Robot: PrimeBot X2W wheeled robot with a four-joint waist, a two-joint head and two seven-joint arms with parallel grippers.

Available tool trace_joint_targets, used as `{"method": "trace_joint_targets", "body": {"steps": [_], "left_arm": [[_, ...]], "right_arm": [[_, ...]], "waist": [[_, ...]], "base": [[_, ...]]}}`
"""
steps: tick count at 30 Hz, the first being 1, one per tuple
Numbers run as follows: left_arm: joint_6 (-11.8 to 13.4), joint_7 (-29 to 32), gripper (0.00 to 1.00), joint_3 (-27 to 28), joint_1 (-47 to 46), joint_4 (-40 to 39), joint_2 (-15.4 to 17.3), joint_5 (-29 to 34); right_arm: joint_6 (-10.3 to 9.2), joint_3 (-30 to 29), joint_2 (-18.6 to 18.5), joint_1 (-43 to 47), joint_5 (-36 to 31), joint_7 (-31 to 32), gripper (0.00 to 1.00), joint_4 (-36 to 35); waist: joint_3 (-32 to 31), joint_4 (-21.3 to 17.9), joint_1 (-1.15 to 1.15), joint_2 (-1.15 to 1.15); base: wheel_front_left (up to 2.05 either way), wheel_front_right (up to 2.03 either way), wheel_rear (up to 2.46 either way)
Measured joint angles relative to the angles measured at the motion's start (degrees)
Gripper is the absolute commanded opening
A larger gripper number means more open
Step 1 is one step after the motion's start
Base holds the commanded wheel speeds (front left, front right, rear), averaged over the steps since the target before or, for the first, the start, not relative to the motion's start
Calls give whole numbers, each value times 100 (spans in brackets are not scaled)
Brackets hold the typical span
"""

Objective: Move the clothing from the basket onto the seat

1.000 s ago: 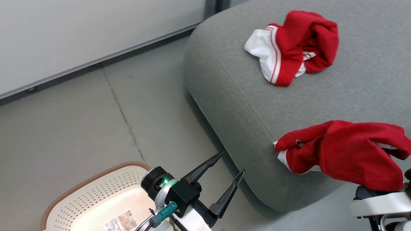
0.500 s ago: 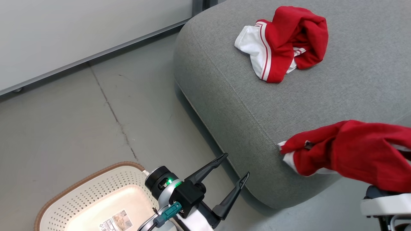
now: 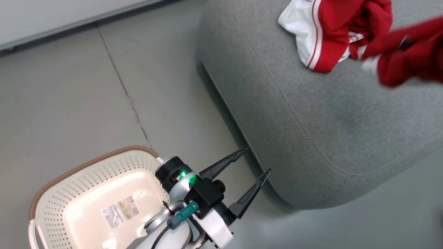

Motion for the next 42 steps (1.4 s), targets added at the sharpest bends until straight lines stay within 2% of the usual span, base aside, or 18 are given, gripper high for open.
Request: {"method": "trace_joint_targets", "body": {"steps": [4,10,13,19,24,27,28,31,36,42], "left_arm": [[0,-1,100,-98,-221,37,94,9],[1,0,100,-37,-467,21,177,69],[1,0,100,-30,-526,-45,215,118],[1,0,100,-85,-565,-87,223,211],[1,0,100,-134,-631,-112,157,236],[1,0,100,-138,-648,-105,174,263],[2,0,100,-131,-654,-108,170,264],[12,0,100,-130,-656,-109,169,275],[25,0,100,-136,-656,-105,146,296],[30,0,100,-138,-662,-78,133,312]], "right_arm": [[0,-263,-322,-638,197,0,0,190],[0,-614,-979,-1675,521,-2,0,1073],[0,-616,-1288,-2183,567,-2,0,1534],[0,-417,-1578,-2864,590,-2,0,2685],[0,-166,-1591,-3377,961,58,0,4049],[-1,119,-1671,-3701,981,178,0,4756],[0,305,-1673,-3851,981,290,0,5198],[0,514,-1633,-4006,985,410,0,5780],[0,870,-1521,-4119,987,503,0,6444],[0,1261,-1458,-4131,1094,498,0,6839]], "waist": [[281,89,0,0],[797,386,0,0],[1022,580,0,0],[1392,956,1,0],[1626,1197,0,0],[1747,1299,0,0],[1812,1358,0,0],[1888,1427,0,0],[1944,1490,0,0],[1943,1498,0,0]], "base": [[0,0,0],[0,0,0],[0,0,0],[0,0,0],[0,0,0],[0,0,0],[0,0,0],[0,0,0],[0,0,0],[0,0,0]]}}
